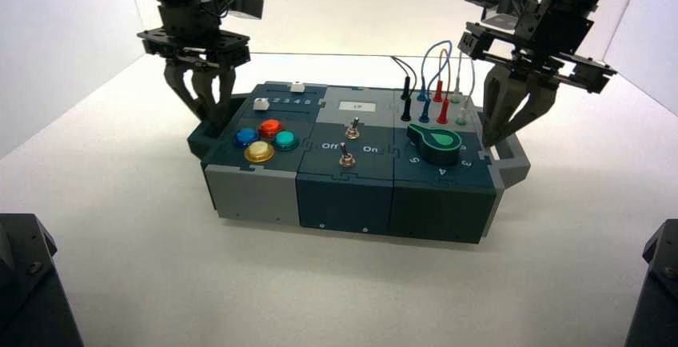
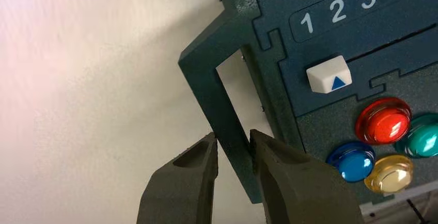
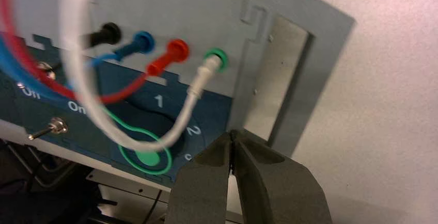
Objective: Move the top slider to position 2.
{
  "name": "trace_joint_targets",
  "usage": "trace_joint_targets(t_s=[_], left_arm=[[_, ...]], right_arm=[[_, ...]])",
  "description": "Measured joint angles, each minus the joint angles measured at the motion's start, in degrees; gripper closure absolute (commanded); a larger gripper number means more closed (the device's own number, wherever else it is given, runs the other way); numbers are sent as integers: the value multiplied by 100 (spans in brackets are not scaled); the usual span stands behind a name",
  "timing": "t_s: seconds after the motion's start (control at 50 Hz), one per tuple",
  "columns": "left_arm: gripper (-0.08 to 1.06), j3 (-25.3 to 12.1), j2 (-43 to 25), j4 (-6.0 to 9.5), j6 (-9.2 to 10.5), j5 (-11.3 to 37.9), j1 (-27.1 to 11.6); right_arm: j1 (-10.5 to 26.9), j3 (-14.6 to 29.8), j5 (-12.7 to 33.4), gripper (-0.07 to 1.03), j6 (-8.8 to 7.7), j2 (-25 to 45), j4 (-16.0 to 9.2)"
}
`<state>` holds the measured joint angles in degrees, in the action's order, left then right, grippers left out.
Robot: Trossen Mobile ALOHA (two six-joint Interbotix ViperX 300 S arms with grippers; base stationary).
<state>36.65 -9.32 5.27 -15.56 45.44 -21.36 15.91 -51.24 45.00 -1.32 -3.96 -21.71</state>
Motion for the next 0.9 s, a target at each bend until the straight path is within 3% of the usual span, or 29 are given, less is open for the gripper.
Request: trace_joint_targets(t_s=[0.28, 0.58, 0.9], left_arm=[[82, -202, -9, 26, -44, 44, -229], [64, -246, 0, 26, -79, 105, -272], [62, -352, -141, 26, -167, 185, -404]], right_arm=[[0, 62, 26, 98, -9, 0, 0], [9, 264, 123, 98, 0, 62, 9], [9, 290, 167, 98, -9, 79, 9]])
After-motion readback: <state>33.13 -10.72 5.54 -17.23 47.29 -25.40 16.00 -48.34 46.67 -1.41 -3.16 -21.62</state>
